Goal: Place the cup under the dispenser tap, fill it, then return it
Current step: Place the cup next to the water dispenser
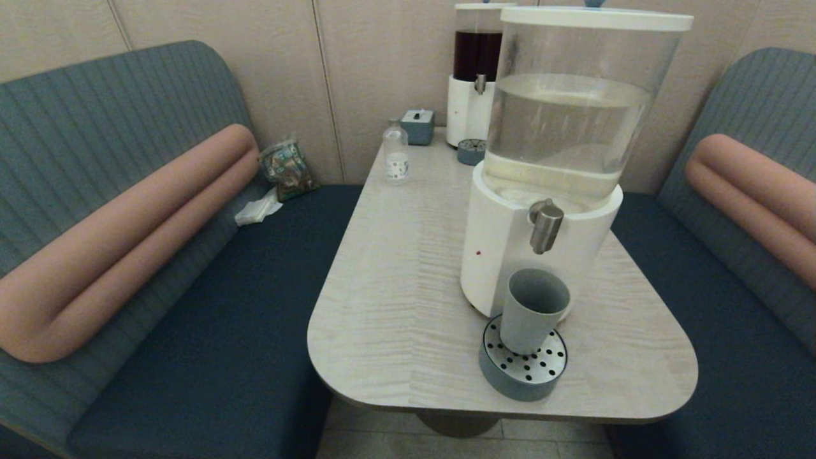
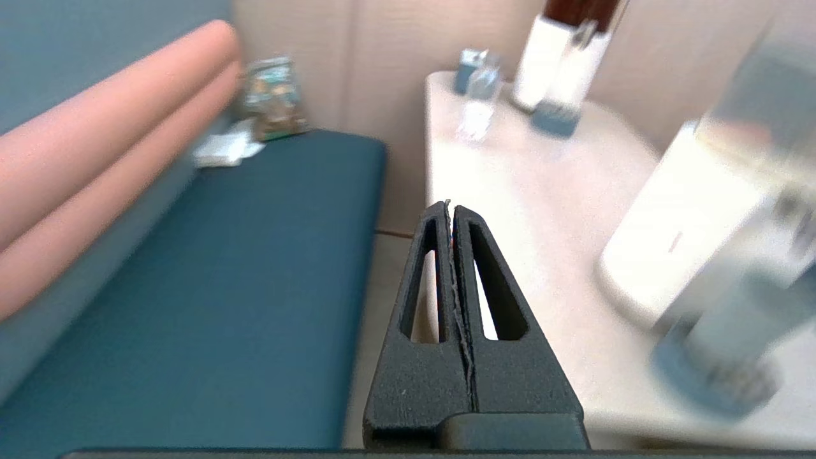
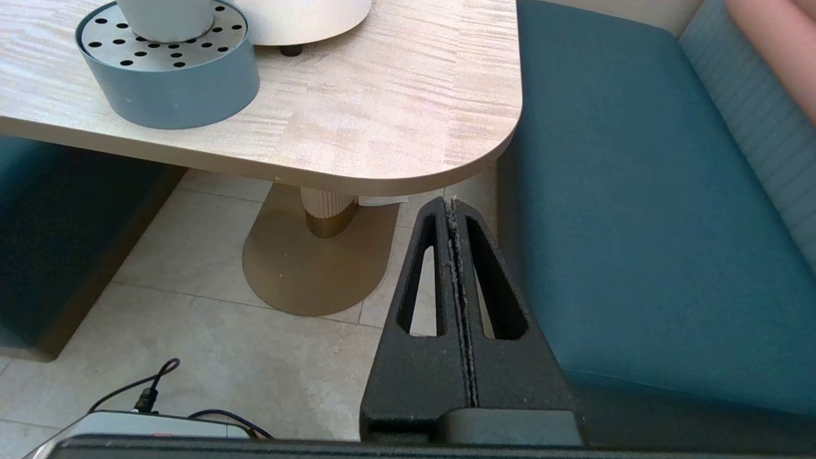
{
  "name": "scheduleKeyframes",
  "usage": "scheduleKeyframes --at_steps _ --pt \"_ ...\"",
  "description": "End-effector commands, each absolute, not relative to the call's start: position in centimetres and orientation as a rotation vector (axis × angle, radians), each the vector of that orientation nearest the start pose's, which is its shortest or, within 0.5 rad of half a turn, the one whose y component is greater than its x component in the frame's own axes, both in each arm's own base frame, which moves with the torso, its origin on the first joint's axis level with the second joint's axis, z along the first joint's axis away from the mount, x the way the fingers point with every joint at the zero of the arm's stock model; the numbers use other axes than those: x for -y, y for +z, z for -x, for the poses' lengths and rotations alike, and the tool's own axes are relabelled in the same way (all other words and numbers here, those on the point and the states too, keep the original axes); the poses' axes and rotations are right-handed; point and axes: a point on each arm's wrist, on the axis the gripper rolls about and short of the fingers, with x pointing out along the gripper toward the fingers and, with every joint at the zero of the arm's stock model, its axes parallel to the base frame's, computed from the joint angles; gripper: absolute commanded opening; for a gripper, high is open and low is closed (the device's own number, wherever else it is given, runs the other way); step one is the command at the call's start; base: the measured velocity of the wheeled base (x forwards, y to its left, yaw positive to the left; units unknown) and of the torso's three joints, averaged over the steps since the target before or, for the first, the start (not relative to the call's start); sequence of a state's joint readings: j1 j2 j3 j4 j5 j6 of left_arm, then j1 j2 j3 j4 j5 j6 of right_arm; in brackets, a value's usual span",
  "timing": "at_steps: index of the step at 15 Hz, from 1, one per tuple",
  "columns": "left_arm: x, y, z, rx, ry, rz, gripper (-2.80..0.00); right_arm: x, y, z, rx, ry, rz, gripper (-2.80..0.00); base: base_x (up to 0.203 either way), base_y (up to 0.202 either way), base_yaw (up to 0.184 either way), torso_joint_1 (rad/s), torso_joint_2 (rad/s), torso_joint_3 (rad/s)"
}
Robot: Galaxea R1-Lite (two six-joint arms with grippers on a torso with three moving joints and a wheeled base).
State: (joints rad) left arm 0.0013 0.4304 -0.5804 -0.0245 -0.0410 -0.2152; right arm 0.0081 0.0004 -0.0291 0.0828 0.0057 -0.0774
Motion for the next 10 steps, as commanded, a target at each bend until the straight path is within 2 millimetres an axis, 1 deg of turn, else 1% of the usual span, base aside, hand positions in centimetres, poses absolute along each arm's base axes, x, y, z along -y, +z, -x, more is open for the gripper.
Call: scheduleKeyframes --at_steps 1,2,3,4,5,6,7,8,9,10 --pt "0.1 27.7 -6.9 -0.01 -0.052 0.237 -2.8 0.0 7.5 2.6 -0.049 0.017 0.078 -2.8 0.0 0.0 0.0 0.0 0.0 0.0" --pt "0.2 28.4 -10.4 -0.057 -0.081 0.258 -2.8 0.0 7.5 2.6 -0.049 0.016 0.078 -2.8 0.0 0.0 0.0 0.0 0.0 0.0" --pt "0.6 28.2 -13.7 -0.12 -0.144 0.281 -2.8 0.0 7.5 2.6 -0.049 0.017 0.078 -2.8 0.0 0.0 0.0 0.0 0.0 0.0" --pt "1.2 27.3 -16.4 -0.187 -0.237 0.302 -2.8 0.0 7.5 2.6 -0.048 0.017 0.078 -2.8 0.0 0.0 0.0 0.0 0.0 0.0" --pt "2.2 26.0 -18.7 -0.249 -0.402 0.326 -2.8 0.0 7.5 2.6 -0.048 0.016 0.078 -2.8 0.0 0.0 0.0 0.0 0.0 0.0" --pt "3.0 25.1 -19.9 -0.266 -0.6 0.344 -2.8 0.0 7.5 2.6 -0.048 0.017 0.078 -2.8 0.0 0.0 0.0 0.0 0.0 0.0" --pt "3.5 24.6 -20.7 -0.232 -0.742 0.34 -2.8 0.0 7.5 2.6 -0.049 0.016 0.078 -2.8 0.0 0.0 0.0 0.0 0.0 0.0" --pt "4.2 23.9 -21.3 -0.212 -0.822 0.33 -2.8 0.0 7.5 2.6 -0.048 0.017 0.078 -2.8 0.0 0.0 0.0 0.0 0.0 0.0" --pt "4.6 22.9 -21.3 -0.206 -0.854 0.298 -2.8 0.0 7.5 2.6 -0.048 0.017 0.078 -2.8 0.0 0.0 0.0 0.0 0.0 0.0" --pt "4.7 22.1 -21.2 -0.161 -0.871 0.208 -2.8 0.0 7.5 2.6 -0.048 0.017 0.078 -2.8 0.0 0.0 0.0 0.0 0.0 0.0"
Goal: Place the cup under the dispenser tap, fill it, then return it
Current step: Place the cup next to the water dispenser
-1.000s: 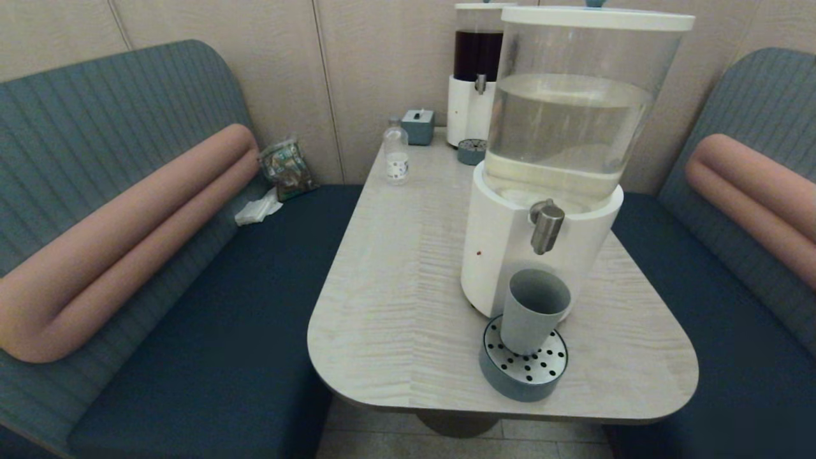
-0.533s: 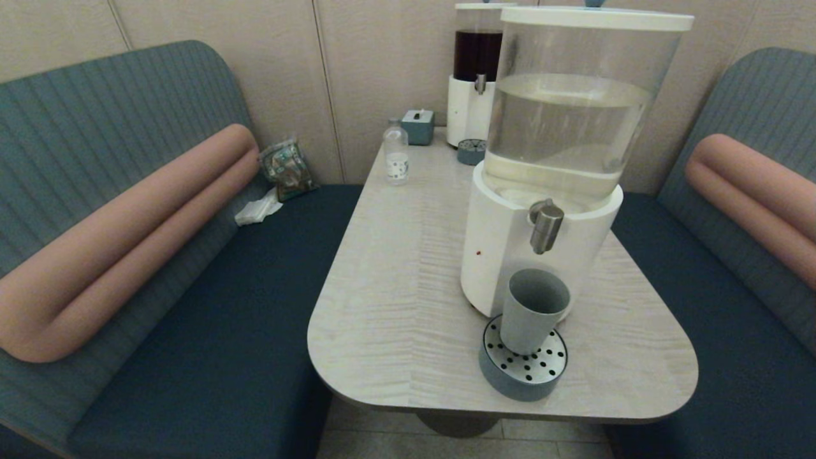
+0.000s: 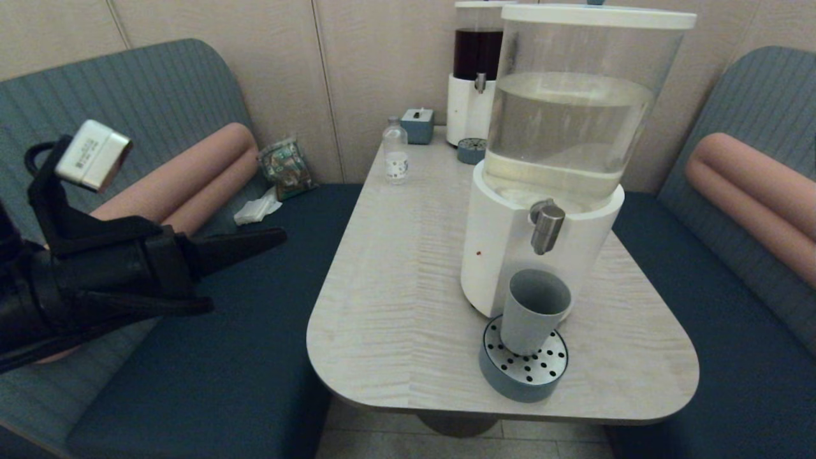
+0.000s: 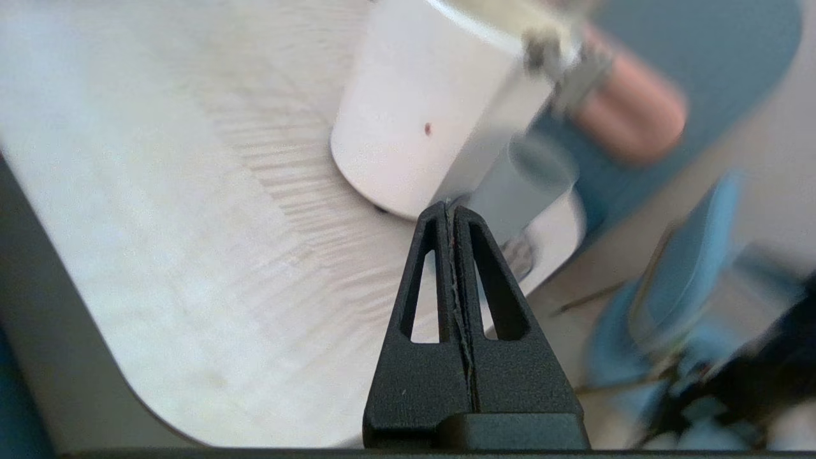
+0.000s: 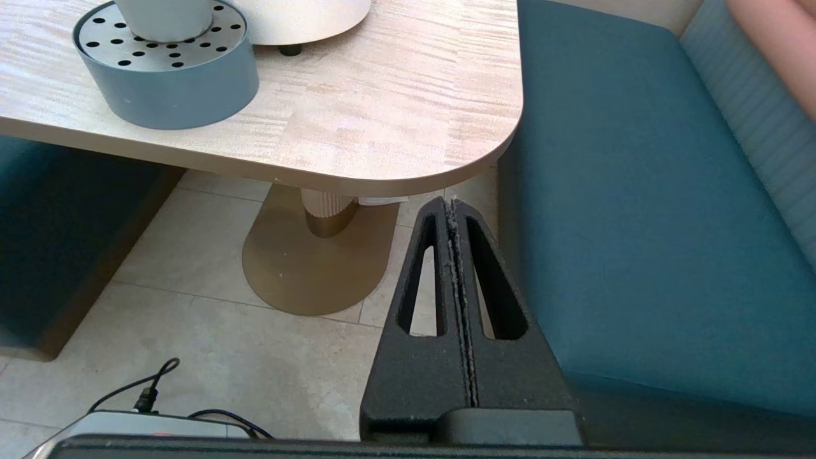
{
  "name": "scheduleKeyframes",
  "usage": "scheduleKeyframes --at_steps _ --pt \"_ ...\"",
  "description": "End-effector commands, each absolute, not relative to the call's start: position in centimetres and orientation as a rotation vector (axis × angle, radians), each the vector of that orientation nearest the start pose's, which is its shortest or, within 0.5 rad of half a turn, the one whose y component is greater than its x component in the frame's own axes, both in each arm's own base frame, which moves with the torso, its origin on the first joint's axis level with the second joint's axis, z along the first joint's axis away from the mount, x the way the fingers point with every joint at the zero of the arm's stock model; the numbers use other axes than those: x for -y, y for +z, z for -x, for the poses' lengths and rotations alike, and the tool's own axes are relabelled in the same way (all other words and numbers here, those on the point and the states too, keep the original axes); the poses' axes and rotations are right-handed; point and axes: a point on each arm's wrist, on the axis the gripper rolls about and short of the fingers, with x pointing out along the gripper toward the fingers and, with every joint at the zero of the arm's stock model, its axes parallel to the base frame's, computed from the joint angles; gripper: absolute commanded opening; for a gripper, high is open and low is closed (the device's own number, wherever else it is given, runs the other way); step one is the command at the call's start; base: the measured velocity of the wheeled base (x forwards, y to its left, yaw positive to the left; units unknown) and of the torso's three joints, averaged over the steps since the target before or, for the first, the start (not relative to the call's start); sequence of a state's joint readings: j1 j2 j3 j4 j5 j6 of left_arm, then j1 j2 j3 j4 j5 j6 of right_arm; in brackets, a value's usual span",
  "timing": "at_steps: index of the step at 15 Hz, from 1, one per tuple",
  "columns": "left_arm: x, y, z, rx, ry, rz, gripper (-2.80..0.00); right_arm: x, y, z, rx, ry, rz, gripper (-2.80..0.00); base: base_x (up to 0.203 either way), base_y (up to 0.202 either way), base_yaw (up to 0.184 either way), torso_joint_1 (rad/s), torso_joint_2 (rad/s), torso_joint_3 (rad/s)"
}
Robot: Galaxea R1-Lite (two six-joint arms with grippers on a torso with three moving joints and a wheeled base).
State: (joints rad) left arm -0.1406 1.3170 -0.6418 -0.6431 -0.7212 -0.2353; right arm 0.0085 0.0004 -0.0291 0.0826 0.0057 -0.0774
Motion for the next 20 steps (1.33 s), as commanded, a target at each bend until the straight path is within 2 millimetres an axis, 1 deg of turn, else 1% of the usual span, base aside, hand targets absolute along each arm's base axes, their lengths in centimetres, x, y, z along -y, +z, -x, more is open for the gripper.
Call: scheduleKeyframes --at_steps 1,2,3,4,5,9,10,13,16,18,20 --pt "4.8 21.3 -21.1 -0.108 -0.883 0.105 -2.8 0.0 7.5 2.6 -0.048 0.016 0.078 -2.8 0.0 0.0 0.0 0.0 0.0 0.0" --pt "4.8 20.7 -21.1 -0.045 -0.897 -0.005 -2.8 0.0 7.5 2.6 -0.048 0.017 0.078 -2.8 0.0 0.0 0.0 0.0 0.0 0.0" --pt "4.9 19.7 -20.9 -0.018 -0.909 -0.074 -2.8 0.0 7.5 2.6 -0.048 0.017 0.078 -2.8 0.0 0.0 0.0 0.0 0.0 0.0" --pt "5.1 18.9 -20.7 0.002 -0.923 -0.123 -2.8 0.0 7.5 2.6 -0.048 0.017 0.078 -2.8 0.0 0.0 0.0 0.0 0.0 0.0" --pt "5.3 18.2 -21.1 0.02 -0.931 -0.168 -2.8 0.0 7.5 2.6 -0.048 0.017 0.078 -2.8 0.0 0.0 0.0 0.0 0.0 0.0" --pt "6.2 14.1 -25.2 0.048 -0.95 -0.28 -2.8 0.0 7.5 2.6 -0.048 0.017 0.078 -2.8 0.0 0.0 0.0 0.0 0.0 0.0" --pt "6.6 13.7 -25.8 0.067 -0.962 -0.29 -2.8 0.0 7.5 2.6 -0.048 0.017 0.078 -2.8 0.0 0.0 0.0 0.0 0.0 0.0" --pt "7.7 14.0 -27.5 0.121 -0.978 -0.326 -2.8 0.0 7.5 2.6 -0.048 0.017 0.078 -2.8 0.0 0.0 0.0 0.0 0.0 0.0" --pt "8.3 13.4 -29.2 0.122 -0.952 -0.351 -2.8 0.0 7.5 2.6 -0.048 0.017 0.078 -2.8 0.0 0.0 0.0 0.0 0.0 0.0" --pt "8.5 12.5 -30.6 0.099 -0.913 -0.348 -2.8 0.0 7.5 2.6 -0.048 0.017 0.078 -2.8 0.0 0.0 0.0 0.0 0.0 0.0" --pt "8.8 12.0 -31.2 0.085 -0.902 -0.344 -2.8 0.0 7.5 2.6 -0.048 0.017 0.078 -2.8 0.0 0.0 0.0 0.0 0.0 0.0"
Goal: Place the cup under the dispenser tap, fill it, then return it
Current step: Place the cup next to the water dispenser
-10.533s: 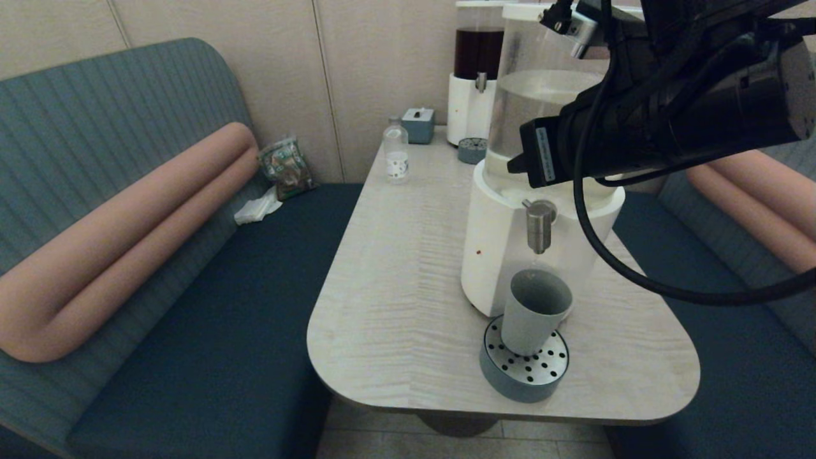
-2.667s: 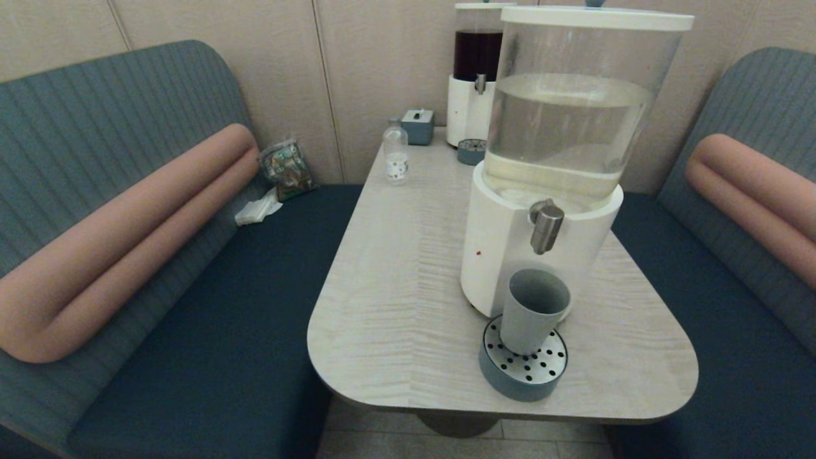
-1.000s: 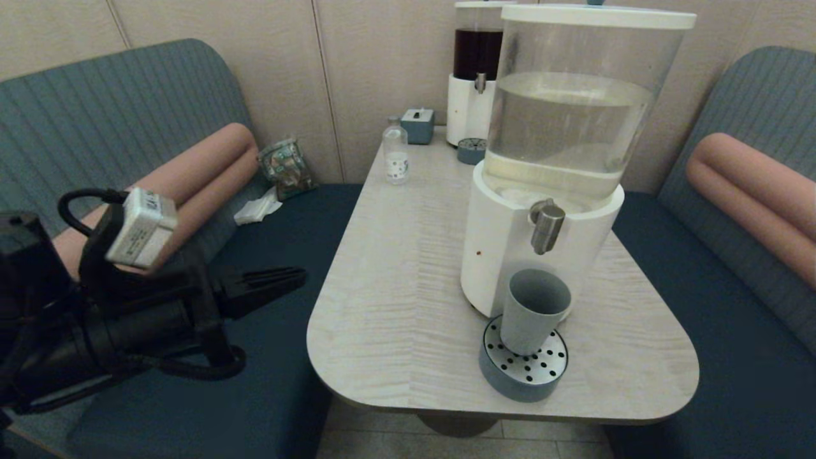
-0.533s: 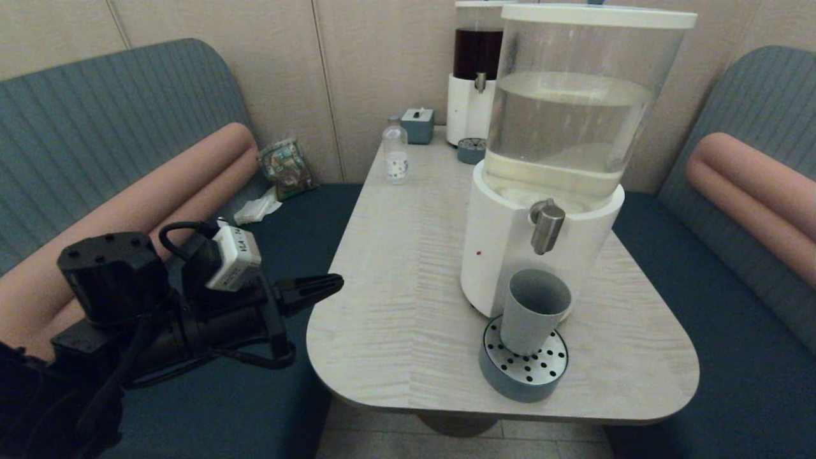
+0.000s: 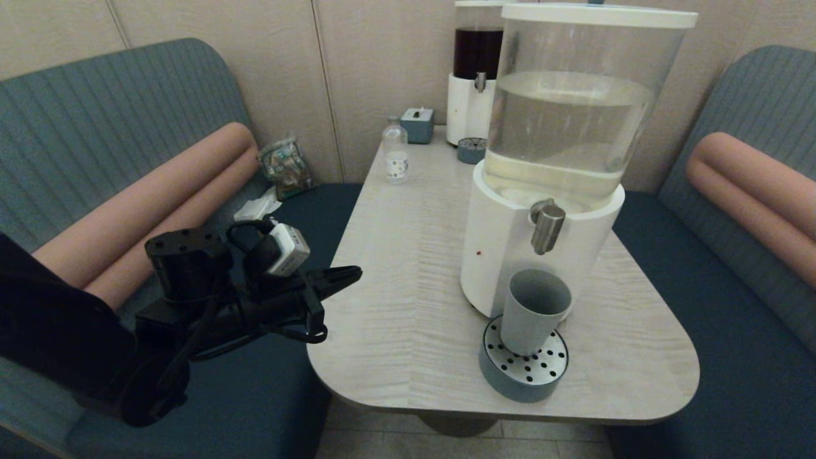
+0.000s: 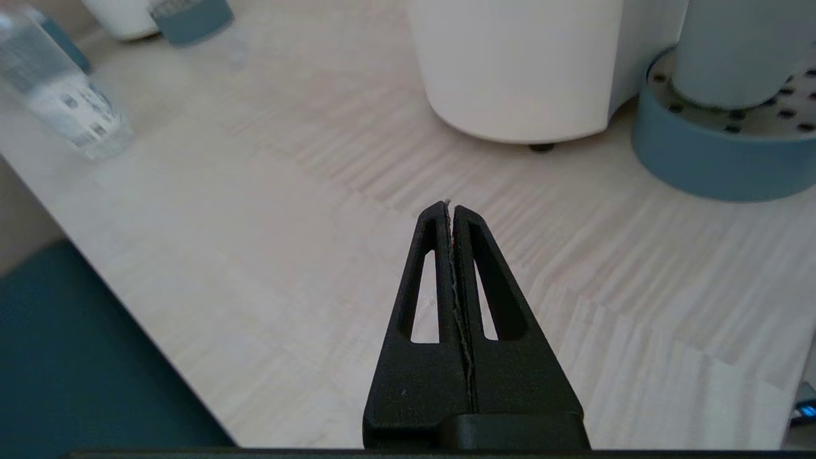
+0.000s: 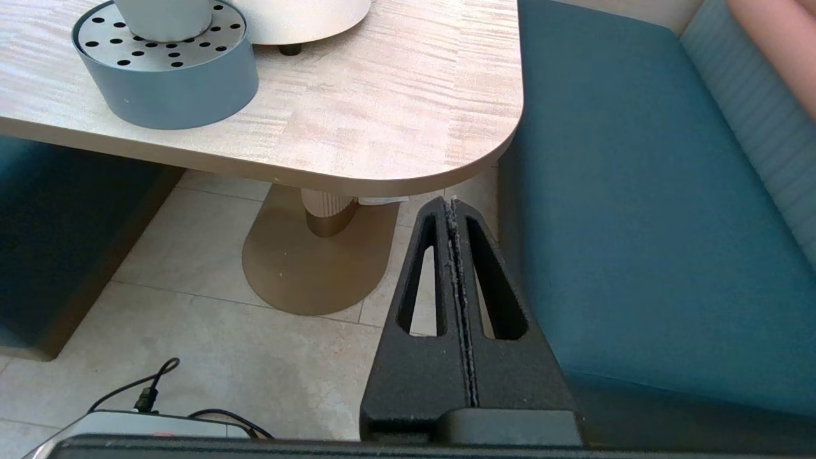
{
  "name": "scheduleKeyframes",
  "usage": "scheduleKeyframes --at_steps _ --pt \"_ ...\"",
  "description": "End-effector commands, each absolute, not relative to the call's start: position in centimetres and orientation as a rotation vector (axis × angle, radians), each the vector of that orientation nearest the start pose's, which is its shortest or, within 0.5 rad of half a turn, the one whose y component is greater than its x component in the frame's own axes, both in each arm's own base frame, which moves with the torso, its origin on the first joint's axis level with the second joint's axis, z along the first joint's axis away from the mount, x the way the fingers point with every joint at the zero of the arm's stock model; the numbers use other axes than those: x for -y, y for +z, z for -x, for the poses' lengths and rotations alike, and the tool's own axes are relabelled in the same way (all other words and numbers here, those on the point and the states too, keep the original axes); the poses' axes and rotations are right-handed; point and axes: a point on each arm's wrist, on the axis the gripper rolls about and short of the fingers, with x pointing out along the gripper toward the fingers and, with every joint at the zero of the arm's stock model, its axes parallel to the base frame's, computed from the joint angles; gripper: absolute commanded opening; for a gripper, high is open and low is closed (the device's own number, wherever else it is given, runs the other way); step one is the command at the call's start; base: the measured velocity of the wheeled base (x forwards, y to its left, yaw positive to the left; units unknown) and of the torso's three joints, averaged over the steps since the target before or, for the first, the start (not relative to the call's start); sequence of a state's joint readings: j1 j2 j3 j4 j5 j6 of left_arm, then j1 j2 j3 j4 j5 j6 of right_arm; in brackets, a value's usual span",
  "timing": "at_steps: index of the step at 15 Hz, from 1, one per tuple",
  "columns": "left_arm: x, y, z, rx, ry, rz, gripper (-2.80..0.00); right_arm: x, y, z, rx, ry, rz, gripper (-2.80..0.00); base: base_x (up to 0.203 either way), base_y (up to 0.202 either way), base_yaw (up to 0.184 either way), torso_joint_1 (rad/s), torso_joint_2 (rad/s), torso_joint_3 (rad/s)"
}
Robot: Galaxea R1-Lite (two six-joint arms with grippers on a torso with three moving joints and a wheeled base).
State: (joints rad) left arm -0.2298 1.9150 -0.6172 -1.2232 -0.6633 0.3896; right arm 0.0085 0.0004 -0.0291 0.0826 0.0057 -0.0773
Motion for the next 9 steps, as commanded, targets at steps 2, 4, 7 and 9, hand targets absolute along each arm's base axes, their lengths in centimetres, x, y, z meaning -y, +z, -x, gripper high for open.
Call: scheduleKeyframes --at_steps 2,4,7,9 --pt "9.0 11.9 -31.4 0.088 -0.908 -0.344 -2.8 0.0 7.5 2.6 -0.049 0.016 0.078 -2.8 0.0 0.0 0.0 0.0 0.0 0.0" --pt "9.1 11.9 -31.4 0.09 -0.911 -0.345 0.0 0.0 7.5 2.6 -0.048 0.017 0.078 -2.8 0.0 0.0 0.0 0.0 0.0 0.0" --pt "9.6 11.9 -31.3 0.095 -0.929 -0.344 0.0 0.0 7.5 2.6 -0.048 0.017 0.078 -2.8 0.0 0.0 0.0 0.0 0.0 0.0" --pt "10.1 11.9 -31.1 0.095 -0.943 -0.342 0.0 0.0 7.5 2.6 -0.048 0.017 0.078 -2.8 0.0 0.0 0.0 0.0 0.0 0.0"
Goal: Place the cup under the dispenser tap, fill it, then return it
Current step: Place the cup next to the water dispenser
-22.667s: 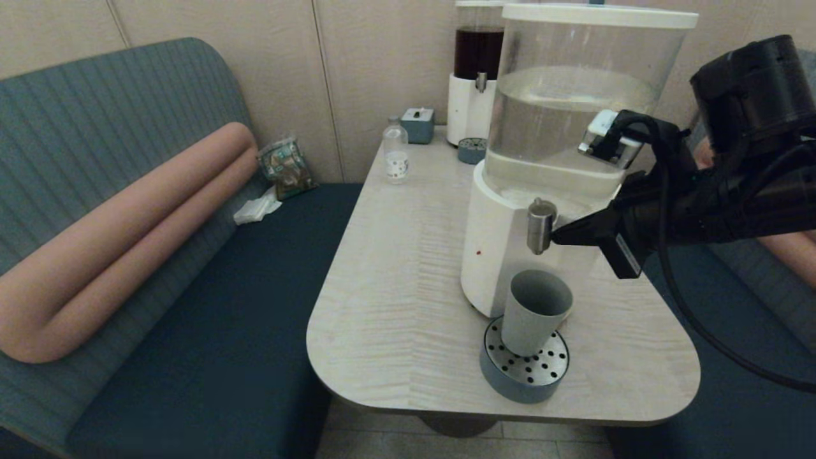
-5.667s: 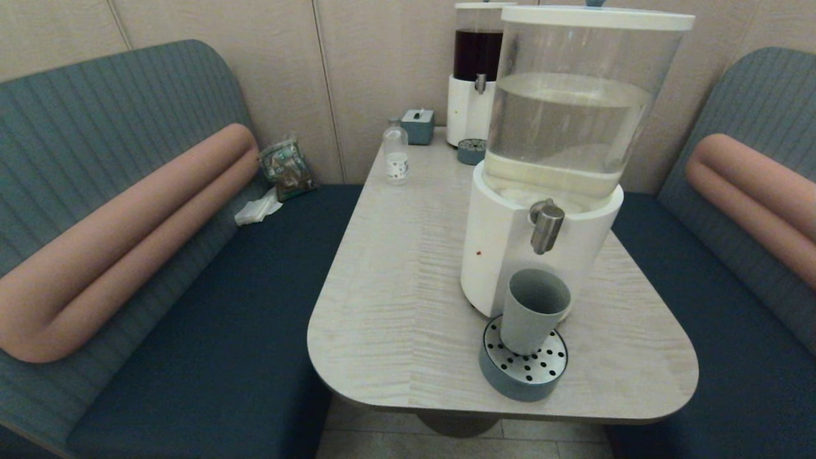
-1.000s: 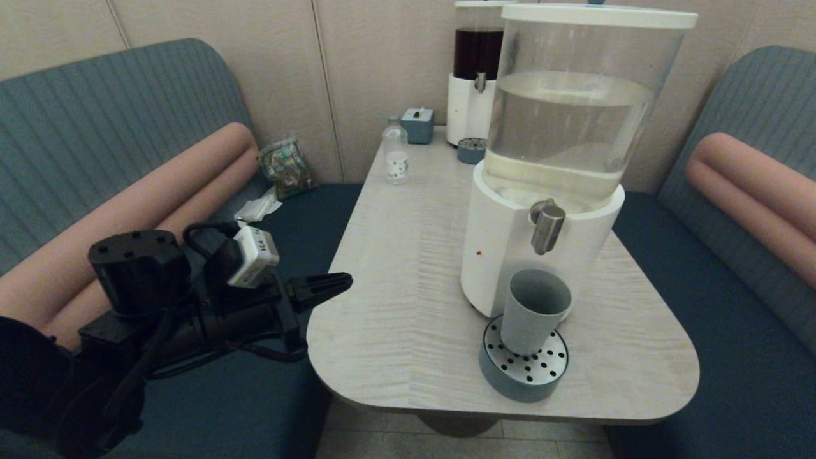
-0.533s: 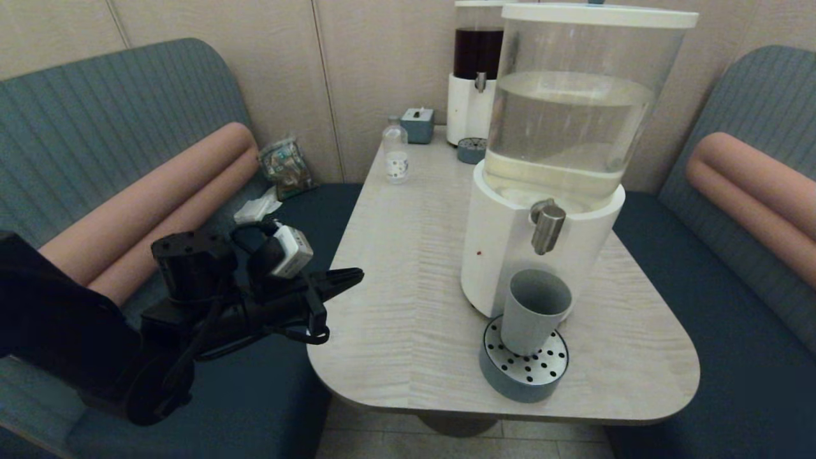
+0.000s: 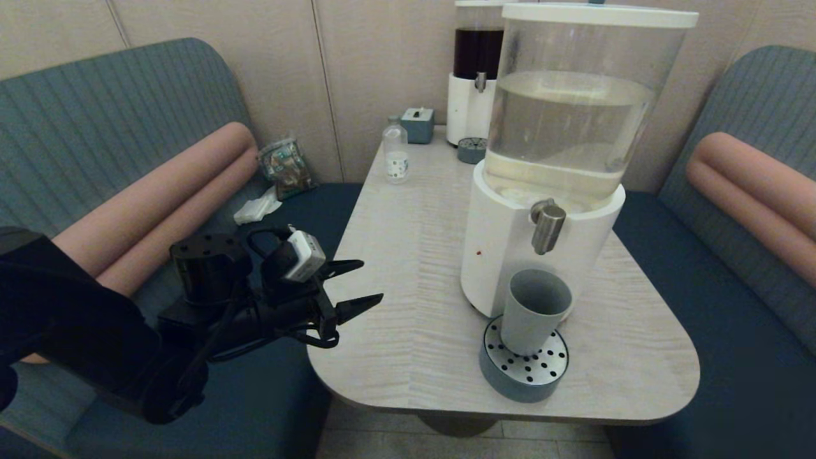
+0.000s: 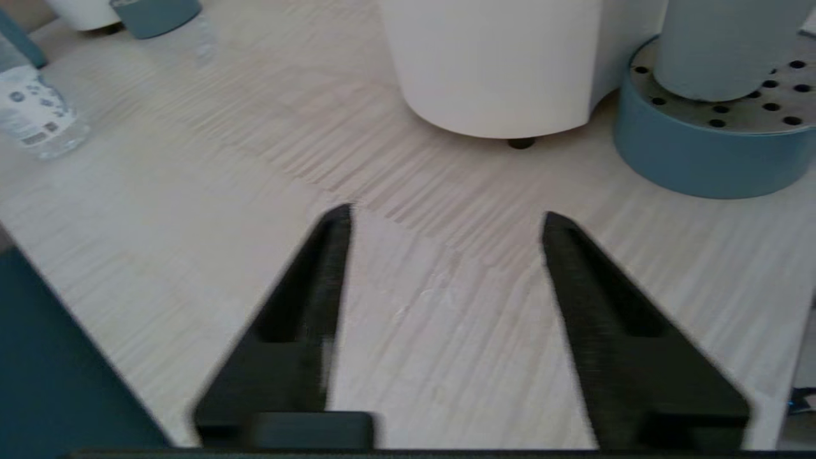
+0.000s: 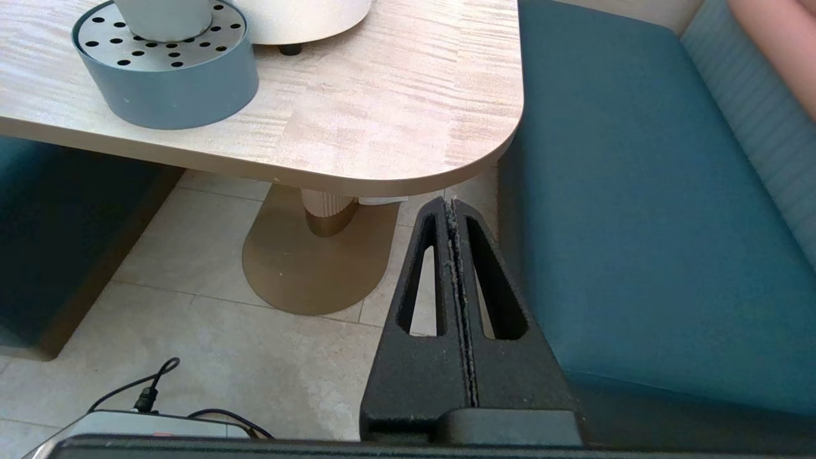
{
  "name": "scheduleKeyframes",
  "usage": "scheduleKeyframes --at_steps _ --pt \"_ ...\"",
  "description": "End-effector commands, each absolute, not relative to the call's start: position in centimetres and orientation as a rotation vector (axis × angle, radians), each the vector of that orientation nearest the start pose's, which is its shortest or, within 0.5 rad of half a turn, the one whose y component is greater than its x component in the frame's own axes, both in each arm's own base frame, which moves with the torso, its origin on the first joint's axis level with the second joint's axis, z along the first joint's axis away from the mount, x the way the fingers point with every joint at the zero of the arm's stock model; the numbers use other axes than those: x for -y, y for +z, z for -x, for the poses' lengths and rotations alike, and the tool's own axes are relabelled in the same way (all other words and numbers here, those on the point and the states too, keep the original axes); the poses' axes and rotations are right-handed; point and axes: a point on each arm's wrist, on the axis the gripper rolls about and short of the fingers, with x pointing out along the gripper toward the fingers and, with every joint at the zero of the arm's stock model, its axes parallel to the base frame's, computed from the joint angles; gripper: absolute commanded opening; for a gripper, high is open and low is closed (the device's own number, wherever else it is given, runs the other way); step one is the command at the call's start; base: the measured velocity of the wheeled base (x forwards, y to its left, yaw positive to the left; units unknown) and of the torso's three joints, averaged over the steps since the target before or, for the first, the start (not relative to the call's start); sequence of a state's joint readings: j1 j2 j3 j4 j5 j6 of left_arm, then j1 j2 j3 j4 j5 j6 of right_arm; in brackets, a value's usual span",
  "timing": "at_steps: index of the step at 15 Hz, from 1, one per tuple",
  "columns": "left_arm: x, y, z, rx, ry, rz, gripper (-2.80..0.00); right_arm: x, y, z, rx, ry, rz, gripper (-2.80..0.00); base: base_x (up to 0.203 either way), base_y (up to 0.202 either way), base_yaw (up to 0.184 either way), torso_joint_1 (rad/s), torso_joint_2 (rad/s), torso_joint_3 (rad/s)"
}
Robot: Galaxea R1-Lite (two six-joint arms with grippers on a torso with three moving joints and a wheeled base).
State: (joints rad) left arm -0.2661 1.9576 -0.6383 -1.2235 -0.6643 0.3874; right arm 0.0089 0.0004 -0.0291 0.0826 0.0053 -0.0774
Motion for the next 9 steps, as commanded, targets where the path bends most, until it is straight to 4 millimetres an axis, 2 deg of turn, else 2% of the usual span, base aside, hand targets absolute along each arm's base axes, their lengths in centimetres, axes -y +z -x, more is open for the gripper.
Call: scheduleKeyframes --at_steps 1,3,7,9 --pt "10.9 12.0 -30.8 0.098 -0.97 -0.338 0.0 0.0 7.5 2.6 -0.05 0.017 0.078 -2.8 0.0 0.0 0.0 0.0 0.0 0.0" --pt "12.8 12.1 -30.1 0.1 -1.018 -0.314 0.0 0.0 7.5 2.6 -0.048 0.017 0.078 -2.8 0.0 0.0 0.0 0.0 0.0 0.0" --pt "20.5 12.7 -27.8 0.127 -1.145 -0.248 0.0 0.0 7.5 2.6 -0.048 0.017 0.078 -2.8 0.0 0.0 0.0 0.0 0.0 0.0" --pt "23.2 12.5 -27.7 0.133 -1.157 -0.215 0.0 0.0 7.5 2.6 -0.048 0.017 0.078 -2.8 0.0 0.0 0.0 0.0 0.0 0.0"
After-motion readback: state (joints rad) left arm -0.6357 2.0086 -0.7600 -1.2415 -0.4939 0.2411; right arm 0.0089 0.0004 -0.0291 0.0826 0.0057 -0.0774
